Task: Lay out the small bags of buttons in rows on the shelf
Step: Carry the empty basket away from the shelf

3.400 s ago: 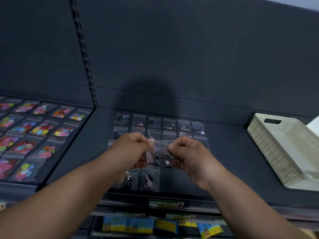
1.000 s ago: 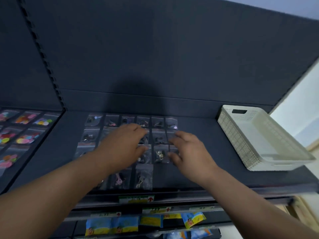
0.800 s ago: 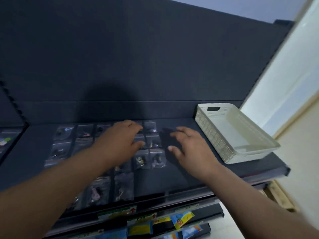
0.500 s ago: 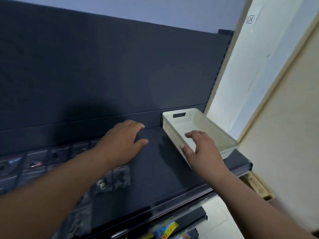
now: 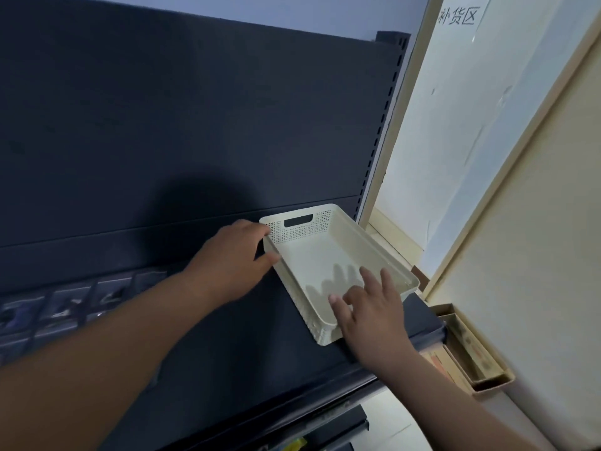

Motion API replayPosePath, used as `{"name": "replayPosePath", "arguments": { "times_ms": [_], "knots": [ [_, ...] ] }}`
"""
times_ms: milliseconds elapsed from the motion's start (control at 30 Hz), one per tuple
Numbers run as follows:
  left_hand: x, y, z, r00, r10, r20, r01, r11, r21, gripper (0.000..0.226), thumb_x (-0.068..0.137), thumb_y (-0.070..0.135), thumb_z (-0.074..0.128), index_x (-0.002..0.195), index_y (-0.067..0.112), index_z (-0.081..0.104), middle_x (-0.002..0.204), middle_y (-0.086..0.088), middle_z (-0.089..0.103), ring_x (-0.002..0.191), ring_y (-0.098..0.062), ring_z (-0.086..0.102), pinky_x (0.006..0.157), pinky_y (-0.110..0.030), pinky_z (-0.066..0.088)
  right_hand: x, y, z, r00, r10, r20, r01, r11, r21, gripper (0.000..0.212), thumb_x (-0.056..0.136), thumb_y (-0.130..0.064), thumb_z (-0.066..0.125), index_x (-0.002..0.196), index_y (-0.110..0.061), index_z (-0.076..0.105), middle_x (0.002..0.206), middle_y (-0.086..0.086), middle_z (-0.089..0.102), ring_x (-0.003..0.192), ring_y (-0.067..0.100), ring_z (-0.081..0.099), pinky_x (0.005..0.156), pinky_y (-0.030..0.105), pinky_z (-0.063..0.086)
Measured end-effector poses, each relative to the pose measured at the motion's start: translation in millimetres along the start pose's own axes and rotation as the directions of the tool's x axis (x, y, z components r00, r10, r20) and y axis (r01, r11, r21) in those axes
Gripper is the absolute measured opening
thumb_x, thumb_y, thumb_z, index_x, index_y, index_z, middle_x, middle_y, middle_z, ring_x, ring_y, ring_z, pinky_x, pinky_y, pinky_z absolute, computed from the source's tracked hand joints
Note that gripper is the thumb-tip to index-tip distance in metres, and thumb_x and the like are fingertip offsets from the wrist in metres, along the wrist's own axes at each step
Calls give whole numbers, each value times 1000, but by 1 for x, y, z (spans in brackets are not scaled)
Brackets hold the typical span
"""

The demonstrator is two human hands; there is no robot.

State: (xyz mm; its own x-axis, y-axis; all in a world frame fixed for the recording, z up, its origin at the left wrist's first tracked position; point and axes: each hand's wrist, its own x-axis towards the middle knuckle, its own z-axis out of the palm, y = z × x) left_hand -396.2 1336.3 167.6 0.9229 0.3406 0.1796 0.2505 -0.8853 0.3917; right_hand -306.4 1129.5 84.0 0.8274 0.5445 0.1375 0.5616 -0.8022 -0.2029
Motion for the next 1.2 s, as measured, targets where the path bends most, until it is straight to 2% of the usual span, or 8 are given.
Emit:
{"name": "replayPosePath", "arguments": {
  "times_ms": [67, 200, 333, 533, 733, 833, 1000, 1200],
  "knots": [
    [14, -2, 1, 1000, 7, 4, -7, 1000, 10, 50, 91, 44, 53, 135, 22, 46, 138, 1, 45, 124, -18, 44, 101, -32, 38, -1, 11, -12, 1000, 24, -13, -24, 1000, 10, 84, 82, -67, -3, 123, -22, 56, 153, 9, 28, 147, 26, -2, 117, 40, -12],
    [53, -3, 2, 1000, 5, 15, -5, 1000, -17, 46, 90, 43, 55, 130, 20, 49, 133, -1, 48, 118, -20, 48, 95, -32, 38, -5, 16, -33, 974, 210, -79, -200, 972, 119, 81, 89, -62, 35, 151, -19, 5, 158, 5, -14, 144, 25, -19, 115, 36, -9],
    [92, -6, 16, 995, -1, 100, 6, 999, -48, 51, 91, 43, 53, 135, 19, 44, 137, -4, 46, 123, -23, 46, 101, -35, 38, -8, 2, -36, 871, 489, -54, -421, 799, 429, 98, 86, -43, 62, 150, -16, -7, 158, -1, -17, 146, 19, -7, 116, 34, 8],
    [139, -6, 46, 974, 22, 225, -8, 998, -61, 52, 93, 37, 52, 138, 12, 40, 142, -9, 40, 128, -27, 42, 103, -36, 36, -3, -11, -15, 777, 620, 106, -549, 586, 596, 85, 80, -31, 64, 147, -12, 15, 154, 4, 17, 139, 23, 26, 113, 39, 28],
    [162, 2, 62, 978, 65, 197, -59, 998, -38, 50, 93, 34, 54, 134, 7, 45, 134, -15, 47, 121, -32, 47, 98, -36, 39, 6, -6, -14, 709, 691, 137, -565, 441, 697, 62, 78, -2, 45, 136, -17, 26, 137, 5, 40, 106, 21, 54, 84, 36, 54],
    [170, 8, 61, 982, 64, 177, -59, 998, -37, 44, 91, 34, 55, 126, 8, 51, 124, -13, 57, 115, -30, 53, 95, -36, 44, 10, 2, -26, 712, 687, 143, -560, 434, 706, 53, 80, 4, 38, 122, -28, 32, 118, 7, 49, 90, 20, 56, 72, 29, 56],
    [172, 36, 55, 992, 70, 103, -66, 997, -40, 17, 88, 28, 56, 77, 16, 52, 84, -12, 60, 77, -27, 54, 73, -36, 46, 5, 26, -50, 688, 721, 86, -494, 378, 783, 57, 77, 7, 37, 120, -31, 40, 103, 4, 57, 80, 15, 59, 53, 19, 52],
    [141, 104, 67, 985, 51, 164, -7, 966, -257, 21, 90, 23, 54, 94, 9, 69, 89, -12, 70, 84, -33, 66, 74, -42, 53, -38, 85, -82, 644, 764, 41, -466, 348, 813, 48, 80, 3, 40, 117, -26, 44, 98, -1, 60, 80, 12, 59, 46, 14, 43]
  ]
}}
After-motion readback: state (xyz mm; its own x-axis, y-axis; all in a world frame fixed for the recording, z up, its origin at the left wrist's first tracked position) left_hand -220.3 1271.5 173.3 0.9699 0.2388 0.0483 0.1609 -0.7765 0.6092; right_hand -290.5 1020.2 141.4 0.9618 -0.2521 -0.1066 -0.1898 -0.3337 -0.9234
